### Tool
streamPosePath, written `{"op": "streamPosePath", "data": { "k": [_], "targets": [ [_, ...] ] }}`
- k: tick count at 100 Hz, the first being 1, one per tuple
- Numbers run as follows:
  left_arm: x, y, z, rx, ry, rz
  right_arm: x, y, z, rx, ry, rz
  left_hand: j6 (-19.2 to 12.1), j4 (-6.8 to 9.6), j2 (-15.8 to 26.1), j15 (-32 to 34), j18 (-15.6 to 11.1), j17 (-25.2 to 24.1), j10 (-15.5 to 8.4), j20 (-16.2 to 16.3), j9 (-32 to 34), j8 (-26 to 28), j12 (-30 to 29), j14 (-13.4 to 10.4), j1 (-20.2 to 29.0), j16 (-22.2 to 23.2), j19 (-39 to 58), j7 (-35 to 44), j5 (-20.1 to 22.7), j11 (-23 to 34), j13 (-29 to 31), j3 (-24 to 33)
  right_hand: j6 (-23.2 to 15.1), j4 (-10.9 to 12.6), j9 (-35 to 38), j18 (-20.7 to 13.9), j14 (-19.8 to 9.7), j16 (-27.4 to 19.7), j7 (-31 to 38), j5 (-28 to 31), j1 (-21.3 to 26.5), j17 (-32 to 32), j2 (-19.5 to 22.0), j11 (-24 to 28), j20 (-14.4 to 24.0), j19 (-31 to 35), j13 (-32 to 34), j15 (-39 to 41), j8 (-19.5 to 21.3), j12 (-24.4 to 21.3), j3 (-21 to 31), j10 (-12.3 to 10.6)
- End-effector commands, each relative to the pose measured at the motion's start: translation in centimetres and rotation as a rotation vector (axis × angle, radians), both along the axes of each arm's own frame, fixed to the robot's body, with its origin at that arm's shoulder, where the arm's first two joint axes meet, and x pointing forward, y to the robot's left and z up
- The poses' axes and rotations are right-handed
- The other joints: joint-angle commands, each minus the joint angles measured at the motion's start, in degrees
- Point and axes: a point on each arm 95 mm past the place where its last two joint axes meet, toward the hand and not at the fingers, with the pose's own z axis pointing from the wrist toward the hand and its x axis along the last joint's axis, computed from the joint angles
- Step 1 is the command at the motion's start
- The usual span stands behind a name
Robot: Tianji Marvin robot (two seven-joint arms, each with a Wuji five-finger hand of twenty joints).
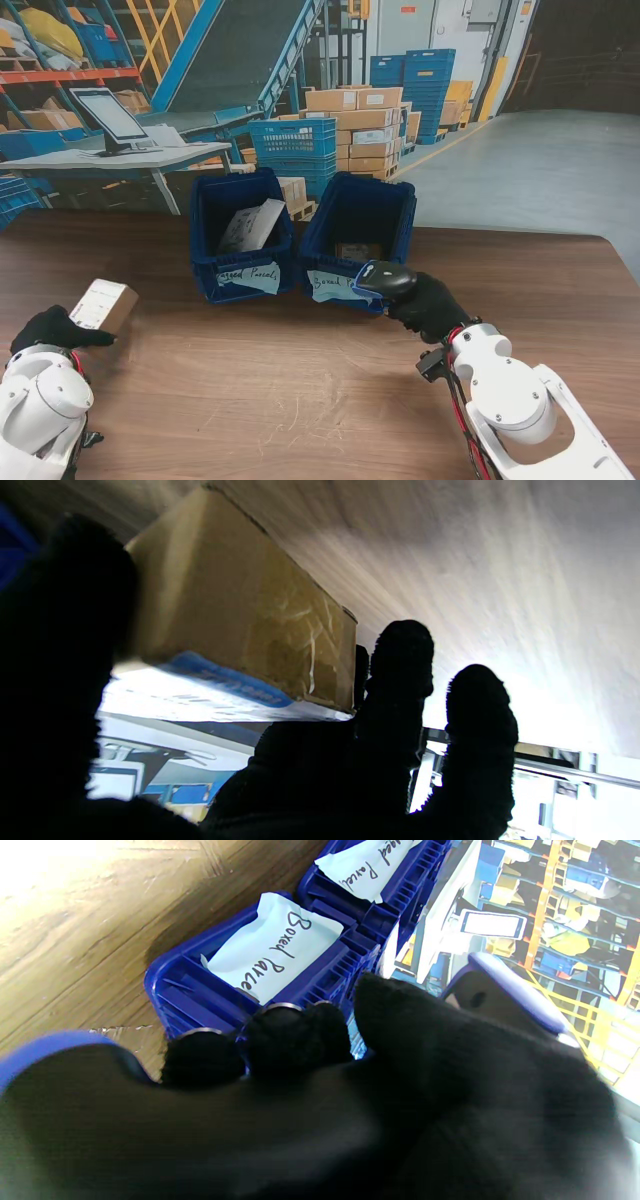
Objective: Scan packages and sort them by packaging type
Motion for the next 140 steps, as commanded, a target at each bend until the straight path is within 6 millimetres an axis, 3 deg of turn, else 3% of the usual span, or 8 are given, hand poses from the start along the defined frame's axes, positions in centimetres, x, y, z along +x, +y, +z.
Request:
{"op": "streamPosePath", "data": {
  "k": [1, 44, 96, 140],
  "targets": [
    [-0.6, -1.3, -0.1, 0.015, 0.007, -0.056, -0.3, 0.6, 0.3, 0.014, -0.004, 0.017, -16.1, 4.69, 8.7, 1.6, 3.2, 0.4, -8.2, 1.6, 7.5, 2.8, 3.3, 0.1, 25.9, 0.6, 2.5, 21.5, 8.0, 8.2, 1.4, 13.8, -3.5, 1.2, 0.4, 0.2, 0.1, 1.0, 0.1, 2.3, 5.5, 0.7, 3.9, -0.5, 1.4, 3.6, 1.4, 1.7, -0.1, 0.4, 6.9, 1.3],
    [-2.1, -7.4, 1.1, -0.035, -0.101, -0.318, -0.5, 0.5, 0.6, 0.012, -0.015, 0.014, -16.3, 4.65, 10.1, 1.2, 2.5, 0.0, -8.6, 1.8, 6.9, 3.6, 3.5, -0.4, 26.0, 0.7, 2.8, 20.9, 7.2, 7.8, 0.8, 12.4, -3.6, 1.2, 0.5, 0.1, 0.1, 1.1, 0.0, 2.2, 5.5, 0.6, 3.9, -0.5, 1.4, 3.6, 1.5, 1.7, 0.0, 0.4, 6.8, 1.3],
    [0.9, -15.9, 1.4, -0.023, -0.242, -0.700, -0.7, -0.3, 1.5, 0.003, -0.031, -0.013, -17.0, 4.64, 10.9, 0.8, 2.0, 0.3, -9.3, 2.0, 6.5, 3.9, 3.7, -1.0, 25.8, 0.7, 3.3, 20.9, 6.8, 7.6, 0.3, 11.9, -3.5, 1.2, 0.5, 0.2, 0.1, 1.1, 0.0, 2.3, 5.5, 0.7, 3.9, -0.5, 1.4, 3.6, 1.4, 1.7, 0.0, 0.4, 6.9, 1.3],
    [2.6, -20.3, 0.1, -0.033, -0.229, -1.007, -0.9, -1.3, 1.8, -0.001, -0.031, -0.038, -17.3, 4.45, 14.6, -2.0, 0.5, -0.3, -9.9, 1.0, 5.3, 3.4, 3.7, -2.1, 26.6, 0.5, 2.0, 20.4, 5.8, 6.4, -0.9, 8.0, -3.5, 1.2, 0.5, 0.2, 0.1, 1.1, 0.0, 2.3, 5.5, 0.6, 3.9, -0.5, 1.4, 3.6, 1.5, 1.7, 0.1, 0.5, 6.9, 1.4]
  ]
}}
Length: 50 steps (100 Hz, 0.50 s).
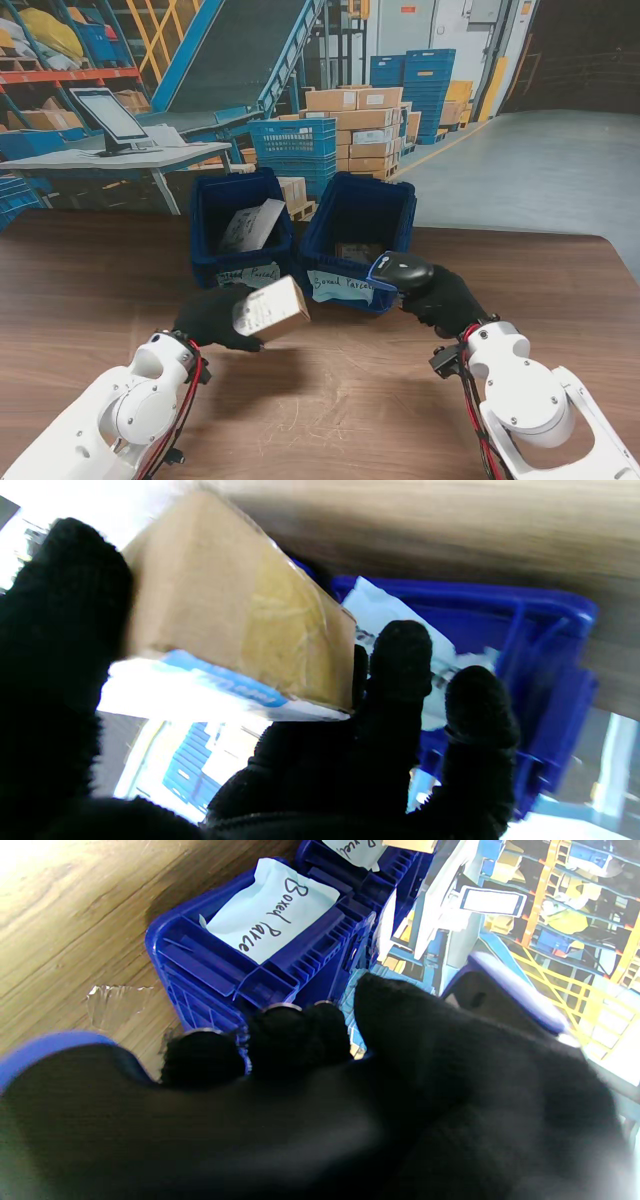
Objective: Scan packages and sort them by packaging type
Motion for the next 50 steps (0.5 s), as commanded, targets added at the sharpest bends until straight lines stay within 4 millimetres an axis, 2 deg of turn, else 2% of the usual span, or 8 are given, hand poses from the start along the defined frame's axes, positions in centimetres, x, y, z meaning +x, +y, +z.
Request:
{"op": "streamPosePath", "data": {
  "k": [1, 50],
  "targets": [
    [0.1, -0.6, -0.3, 0.010, -0.010, -0.024, -0.2, 0.3, 0.1, 0.006, 0.007, 0.009, -17.2, 4.46, 13.1, -0.8, 0.5, -0.2, -9.7, 0.5, 5.3, 3.4, 2.9, -1.7, 26.5, 0.5, 1.3, 19.8, 5.8, 6.4, -0.6, 10.9, -3.5, 1.2, 0.5, 0.1, 0.1, 1.1, 0.0, 2.3, 5.5, 0.6, 3.9, -0.5, 1.4, 3.6, 1.5, 1.7, 0.1, 0.5, 6.9, 1.4],
    [2.5, -2.6, -2.3, 0.057, -0.011, -0.303, -0.4, 0.1, -0.5, 0.005, 0.026, 0.025, -17.7, 4.15, 12.9, -1.7, 0.4, -0.6, -10.1, -0.1, 5.6, 2.4, 2.6, -1.8, 26.1, 0.1, 0.3, 20.1, 6.3, 6.5, -0.5, 11.5, -3.6, 1.3, 0.5, 0.2, 0.1, 1.1, 0.0, 2.3, 5.5, 0.7, 3.9, -0.5, 1.4, 3.7, 1.5, 1.7, 0.1, 0.5, 6.9, 1.3]
  ]
}}
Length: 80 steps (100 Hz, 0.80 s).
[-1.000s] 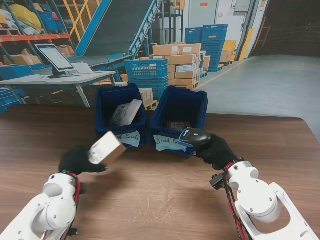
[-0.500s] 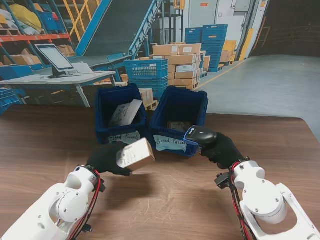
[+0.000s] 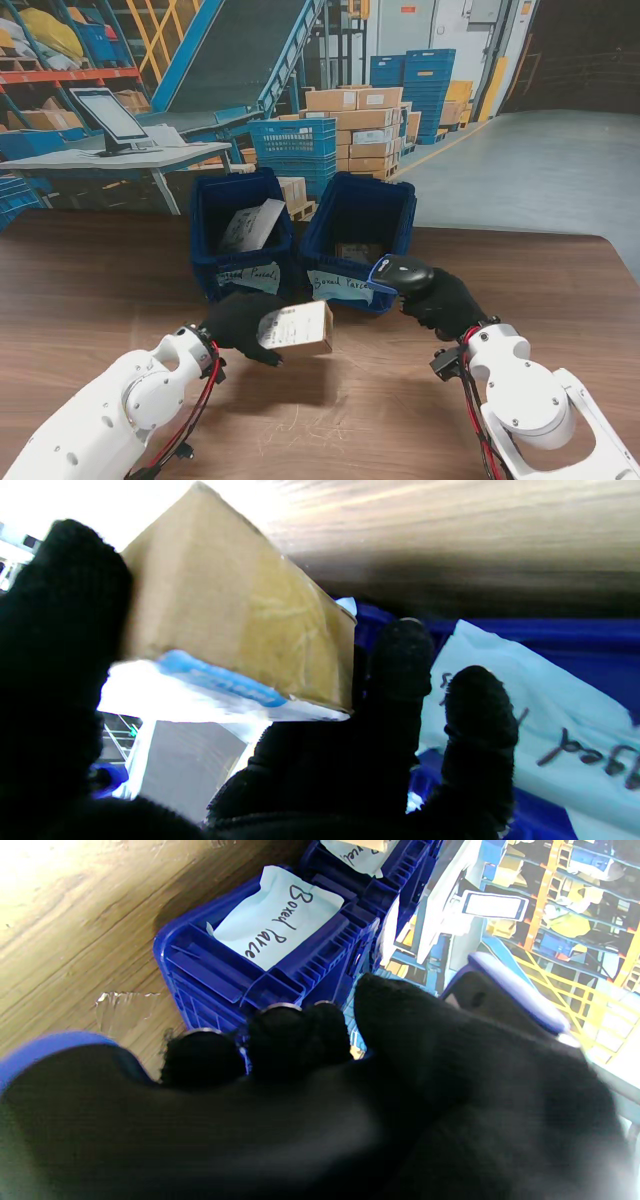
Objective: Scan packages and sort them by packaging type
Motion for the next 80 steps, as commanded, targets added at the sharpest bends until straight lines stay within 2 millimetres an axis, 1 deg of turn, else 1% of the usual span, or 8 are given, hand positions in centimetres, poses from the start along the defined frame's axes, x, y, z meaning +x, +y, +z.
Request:
{"op": "streamPosePath", "data": {
  "k": [1, 22, 36, 66, 80],
  "targets": [
    [0.4, -0.4, -0.1, 0.025, 0.011, -0.013, -0.2, 0.2, -0.2, 0.004, 0.013, 0.017, -17.7, 4.15, 12.4, -1.6, 0.4, -0.7, -10.1, -0.2, 5.6, 2.4, 2.6, -1.7, 26.1, 0.1, 0.3, 20.1, 6.3, 6.5, -0.6, 12.0, -3.6, 1.3, 0.5, 0.2, 0.1, 1.1, 0.0, 2.3, 5.5, 0.7, 3.9, -0.5, 1.4, 3.7, 1.4, 1.7, 0.1, 0.5, 6.9, 1.3],
    [1.1, -0.7, -1.5, 0.085, 0.030, -0.106, -0.2, -0.1, -0.2, 0.000, 0.019, 0.018, -18.1, 3.95, 12.8, -2.4, 0.0, -1.2, -10.5, -0.5, 5.4, 2.1, 2.5, -1.8, 25.9, 0.0, -0.4, 20.3, 6.0, 6.5, -1.0, 12.1, -3.5, 1.3, 0.5, 0.1, 0.2, 1.1, 0.0, 2.4, 5.5, 0.8, 3.9, -0.5, 1.4, 3.7, 1.5, 1.7, 0.1, 0.5, 7.0, 1.3],
    [1.4, -0.9, -2.2, 0.112, 0.035, -0.133, -0.2, -0.2, -0.2, -0.004, 0.020, 0.018, -18.2, 3.89, 13.0, -3.0, -0.3, -1.7, -10.6, -1.0, 5.3, 1.9, 2.5, -1.8, 25.9, -0.1, -1.0, 20.4, 5.9, 6.5, -1.3, 12.2, -3.5, 1.3, 0.5, 0.1, 0.1, 1.1, 0.0, 2.3, 5.5, 0.7, 3.9, -0.5, 1.4, 3.6, 1.5, 1.7, 0.1, 0.5, 7.0, 1.3],
    [1.6, -1.9, -3.8, 0.156, 0.058, -0.189, -0.3, -0.6, -0.3, -0.005, 0.026, 0.016, -18.2, 3.94, 13.8, -4.4, -0.5, -3.5, -10.7, -2.0, 4.9, 1.5, 2.7, -1.6, 26.0, -0.5, -2.8, 20.2, 5.6, 6.4, -2.5, 11.6, -3.5, 1.3, 0.5, 0.1, 0.1, 1.1, 0.0, 2.3, 5.4, 0.7, 3.9, -0.5, 1.4, 3.7, 1.5, 1.7, 0.1, 0.5, 7.0, 1.3],
    [1.7, -2.3, -3.9, 0.164, 0.069, -0.193, -0.3, -0.8, -0.5, -0.005, 0.031, 0.014, -18.0, 3.76, 14.4, -4.9, -0.5, -4.0, -10.6, -2.2, 4.8, 1.1, 2.6, -1.5, 25.9, -0.9, -3.2, 19.7, 5.6, 6.1, -3.0, 10.8, -3.6, 1.3, 0.5, 0.2, 0.1, 1.1, 0.0, 2.3, 5.5, 0.7, 3.9, -0.5, 1.4, 3.7, 1.4, 1.7, 0.1, 0.5, 7.0, 1.3]
  ]
}}
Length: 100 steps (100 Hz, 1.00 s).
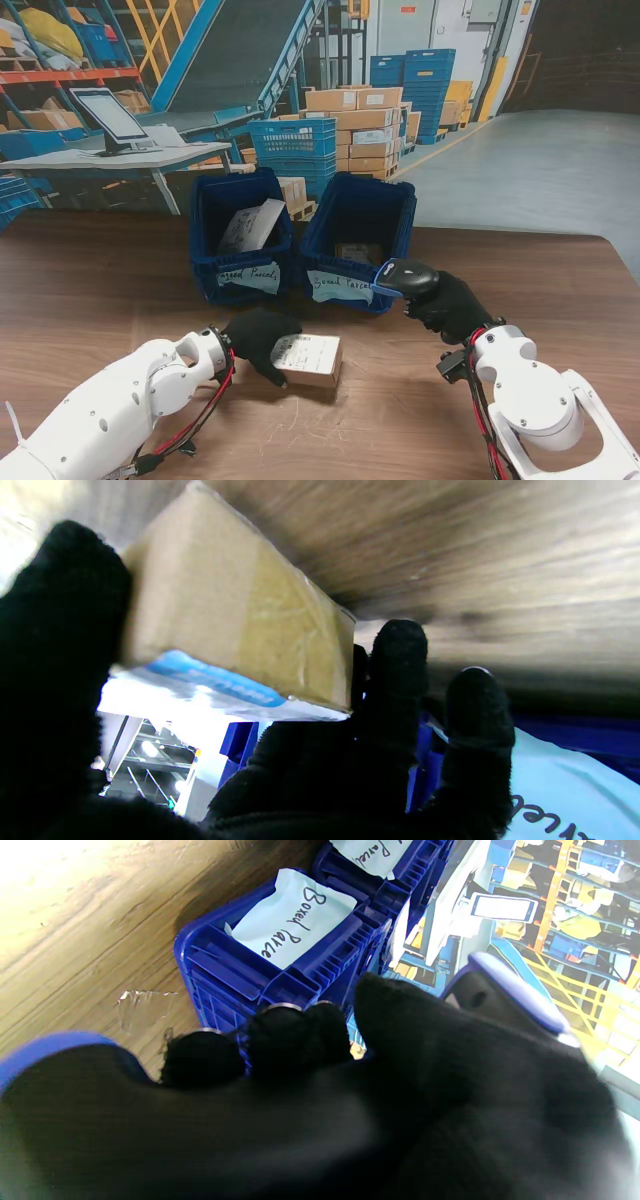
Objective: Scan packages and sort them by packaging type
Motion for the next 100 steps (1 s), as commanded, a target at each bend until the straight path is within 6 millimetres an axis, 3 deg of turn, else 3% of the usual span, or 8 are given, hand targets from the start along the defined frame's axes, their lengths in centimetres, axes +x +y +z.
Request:
{"op": "streamPosePath", "data": {
  "k": [1, 34, 48, 51, 54, 69, 86, 100],
  "targets": [
    [0.0, -0.7, 0.1, 0.006, 0.011, -0.008, -0.3, 0.2, -0.2, 0.005, 0.010, 0.013, -17.9, 3.74, 13.9, -0.9, 0.1, -1.3, -10.4, -0.9, 4.7, 1.7, 2.6, -0.9, 25.9, -0.9, -0.9, 19.5, 5.5, 6.0, -1.3, 11.4, -3.6, 1.3, 0.5, 0.2, 0.1, 1.1, 0.0, 2.3, 5.5, 0.7, 3.9, -0.5, 1.4, 3.7, 1.5, 1.7, 0.1, 0.5, 7.0, 1.3],
    [-0.1, -1.4, 0.9, 0.041, 0.026, 0.008, -0.2, -0.1, -0.2, 0.011, 0.008, 0.009, -14.6, 3.94, 13.7, -3.3, -0.1, -4.6, -8.4, -1.8, 1.7, -1.8, 1.9, 0.0, 22.1, -6.3, -3.3, 12.4, 4.0, 1.5, -5.5, 9.6, -3.5, 1.3, 0.5, 0.2, 0.2, 1.1, 0.0, 2.3, 5.5, 0.7, 3.8, -0.5, 1.4, 3.7, 1.5, 1.8, 0.1, 0.5, 7.0, 1.4],
    [-0.5, -1.6, 1.2, 0.075, 0.024, 0.015, -0.3, -0.2, -0.1, 0.013, 0.003, 0.012, -12.1, 3.18, 15.9, -5.9, -0.5, -7.1, -6.5, -2.8, -6.8, -1.6, -7.4, 0.5, 16.8, -9.1, -6.1, 4.5, 3.1, 8.6, -8.8, 9.0, -3.6, 1.3, 0.5, 0.1, 0.0, 1.1, 0.0, 2.4, 5.5, 0.6, 3.9, -0.5, 1.4, 3.7, 1.5, 1.8, 0.1, 0.5, 7.0, 1.4],
    [-0.6, -1.7, 1.3, 0.080, 0.027, 0.016, -0.3, -0.3, -0.1, 0.014, 0.002, 0.013, -11.4, 2.96, 16.8, -6.5, -0.7, -7.7, -6.2, -2.9, -8.8, -1.3, -12.8, 0.7, 14.5, -9.4, -6.7, 1.8, 3.0, 10.3, -9.7, 9.9, -3.5, 1.3, 0.5, 0.0, 0.1, 1.1, 0.0, 2.3, 5.5, 0.6, 3.8, -0.5, 1.4, 3.7, 1.5, 1.9, 0.1, 0.5, 7.0, 1.4],
    [-0.7, -1.7, 1.3, 0.084, 0.032, 0.017, -0.4, -0.3, 0.0, 0.014, 0.000, 0.014, -10.3, 3.17, 18.0, -7.2, -0.9, -8.5, -5.8, -3.0, -10.0, -1.9, -14.6, 1.0, 12.5, -9.7, -7.4, -0.2, 2.8, 10.2, -10.8, 10.3, -3.5, 1.3, 0.5, 0.0, 0.0, 1.1, 0.0, 2.3, 5.5, 0.7, 3.8, -0.5, 1.4, 3.7, 1.6, 1.9, 0.1, 0.5, 6.9, 1.4],
    [-0.9, -2.1, 1.6, 0.123, 0.047, 0.015, -0.4, -0.6, 0.1, 0.010, -0.003, 0.014, -8.4, 4.19, 21.8, -11.4, -1.8, -12.7, -4.3, -4.6, -15.3, -3.4, -17.5, 1.9, 7.0, -12.5, -12.1, -7.2, 0.7, 7.0, -16.3, 10.0, -3.5, 1.3, 0.5, 0.0, 0.0, 1.2, 0.0, 2.3, 5.5, 0.7, 3.8, -0.5, 1.5, 3.8, 1.5, 2.0, 0.1, 0.5, 6.9, 1.4],
    [-1.1, -2.5, 1.9, 0.184, 0.065, -0.007, -0.5, -0.8, 0.3, 0.007, -0.005, 0.010, -7.4, 3.14, 24.4, -17.8, -3.4, -16.9, -2.7, -6.5, -22.1, -6.3, -22.0, 2.8, 3.2, -18.6, -18.9, -15.6, -2.5, 1.0, -23.6, 4.2, -3.4, 1.2, 0.5, 0.1, 0.0, 1.2, 0.0, 2.3, 5.6, 0.7, 3.8, -0.5, 1.5, 3.8, 1.5, 2.0, 0.1, 0.5, 6.9, 1.5],
    [-1.2, -2.7, 2.0, 0.208, 0.065, -0.014, -0.5, -0.8, 0.4, 0.005, -0.008, 0.010, -6.1, 2.30, 25.1, -20.3, -3.7, -18.2, -1.4, -6.1, -25.0, -8.6, -24.8, 3.1, 1.7, -21.6, -21.4, -21.5, -3.1, -2.1, -26.5, 0.4, -3.3, 1.2, 0.5, 0.2, 0.0, 1.2, 0.0, 2.4, 5.7, 0.7, 3.8, -0.5, 1.5, 3.9, 1.5, 2.2, 0.1, 0.6, 6.9, 1.6]
  ]
}}
